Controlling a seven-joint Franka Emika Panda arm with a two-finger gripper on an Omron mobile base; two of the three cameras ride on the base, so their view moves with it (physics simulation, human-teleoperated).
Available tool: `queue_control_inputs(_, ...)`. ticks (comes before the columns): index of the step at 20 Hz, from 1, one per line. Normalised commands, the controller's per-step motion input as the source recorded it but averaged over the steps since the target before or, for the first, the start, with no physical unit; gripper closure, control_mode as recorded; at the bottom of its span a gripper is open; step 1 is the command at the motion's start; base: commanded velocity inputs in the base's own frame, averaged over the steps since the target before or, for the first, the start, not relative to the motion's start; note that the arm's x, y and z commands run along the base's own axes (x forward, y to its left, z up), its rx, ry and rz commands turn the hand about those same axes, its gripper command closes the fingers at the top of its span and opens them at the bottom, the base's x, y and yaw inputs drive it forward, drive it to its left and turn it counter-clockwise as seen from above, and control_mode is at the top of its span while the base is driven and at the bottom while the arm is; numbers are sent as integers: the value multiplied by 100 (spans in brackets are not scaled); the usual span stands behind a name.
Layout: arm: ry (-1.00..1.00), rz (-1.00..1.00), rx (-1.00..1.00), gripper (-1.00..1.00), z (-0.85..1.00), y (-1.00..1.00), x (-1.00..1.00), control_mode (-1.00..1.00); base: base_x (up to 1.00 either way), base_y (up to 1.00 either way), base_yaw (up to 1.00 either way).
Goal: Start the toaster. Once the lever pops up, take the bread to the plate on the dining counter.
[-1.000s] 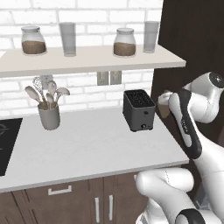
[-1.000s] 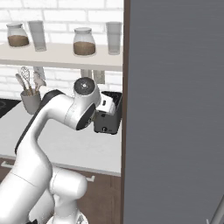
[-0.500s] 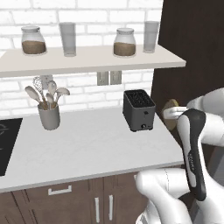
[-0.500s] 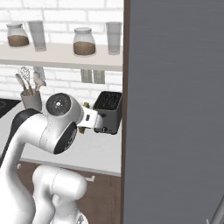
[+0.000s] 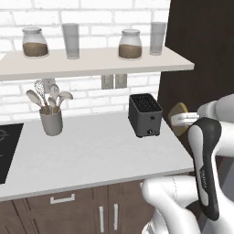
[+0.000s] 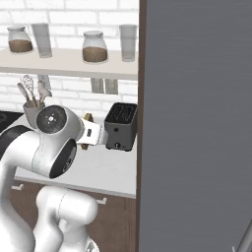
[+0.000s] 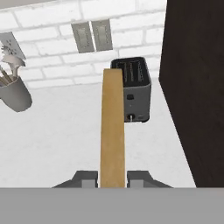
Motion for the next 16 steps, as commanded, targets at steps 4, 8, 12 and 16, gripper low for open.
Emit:
queue_control_inputs(4,0,0,0,100,0,1,-6,-100,0,0,0)
queue_control_inputs(8,0,0,0,100,0,0,0,100,-64,37,0)
queue_control_inputs(12,0,0,0,100,0,0,0,100,-85,70,0)
queue_control_inputs(16,0,0,0,100,0,0,0,100,-81,47,3)
